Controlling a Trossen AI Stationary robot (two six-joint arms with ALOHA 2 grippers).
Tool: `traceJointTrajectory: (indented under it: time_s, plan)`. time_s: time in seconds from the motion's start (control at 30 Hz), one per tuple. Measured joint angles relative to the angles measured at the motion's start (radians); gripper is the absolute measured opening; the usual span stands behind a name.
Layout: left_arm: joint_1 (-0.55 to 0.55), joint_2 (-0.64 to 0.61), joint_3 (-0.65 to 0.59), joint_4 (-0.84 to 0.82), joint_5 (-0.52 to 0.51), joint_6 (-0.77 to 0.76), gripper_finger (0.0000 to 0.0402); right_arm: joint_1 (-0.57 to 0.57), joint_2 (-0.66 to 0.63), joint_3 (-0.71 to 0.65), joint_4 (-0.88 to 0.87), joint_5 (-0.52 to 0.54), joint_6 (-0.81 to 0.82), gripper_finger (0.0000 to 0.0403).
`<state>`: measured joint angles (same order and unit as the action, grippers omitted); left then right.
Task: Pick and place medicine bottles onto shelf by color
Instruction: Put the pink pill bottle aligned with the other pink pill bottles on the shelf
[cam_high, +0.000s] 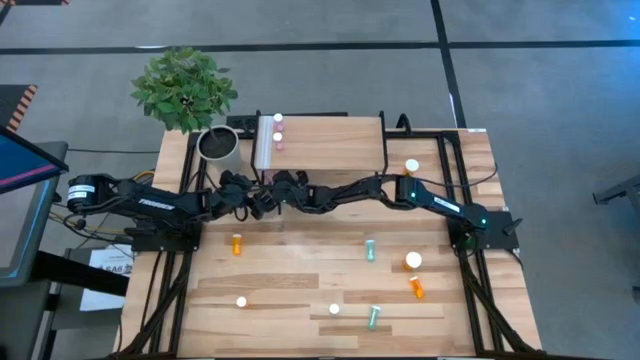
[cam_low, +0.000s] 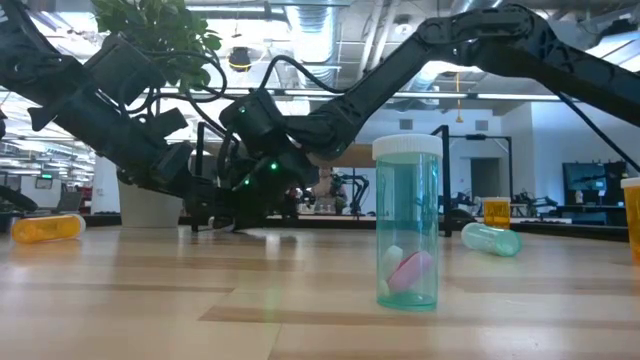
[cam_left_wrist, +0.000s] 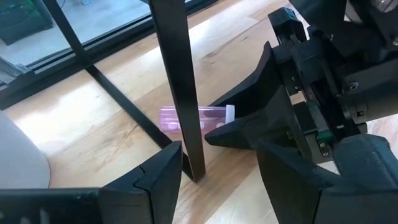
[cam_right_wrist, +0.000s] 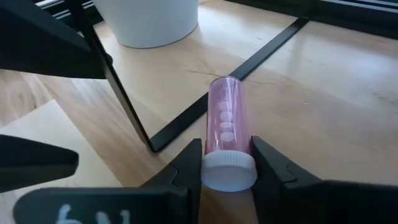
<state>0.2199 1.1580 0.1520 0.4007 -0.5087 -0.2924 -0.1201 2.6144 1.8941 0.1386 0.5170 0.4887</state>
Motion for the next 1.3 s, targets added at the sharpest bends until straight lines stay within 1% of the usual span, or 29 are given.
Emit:
traceJointTrajectory:
  time_s: [0.23, 0.3, 0.5, 0.73, 0.9, 1.17, 1.3]
  plan:
    - [0.0, 0.0, 0.0, -0.001, 0.005, 0.0, 0.0197, 0.014, 0.0, 0.0, -0.03, -0.003, 0.0, 0.014]
    - [0.0, 0.0, 0.0, -0.002, 0.006, 0.0, 0.0197, 0.022, -0.006, -0.001, -0.053, -0.006, 0.0, 0.0139]
    - [0.0, 0.0, 0.0, -0.009, 0.006, 0.0, 0.0197, 0.055, -0.009, -0.001, -0.073, -0.004, 0.0, 0.0121]
    - [0.0, 0.0, 0.0, -0.023, 0.007, 0.0, 0.0197, 0.086, -0.011, 0.0, -0.126, -0.006, 0.017, 0.0134]
    - [-0.001, 0.0, 0.0, -0.024, 0.028, 0.0, 0.0197, 0.112, -0.012, 0.0, -0.176, 0.008, 0.034, 0.0128]
    - [0.0, -0.001, 0.0, -0.027, 0.053, 0.0, 0.0197, 0.183, -0.084, -0.004, -0.368, 0.03, 0.046, 0.0129]
    - [0.0, -0.001, 0.0, -0.028, 0.094, -0.001, 0.0197, 0.209, -0.098, -0.005, -0.428, 0.036, 0.044, 0.013]
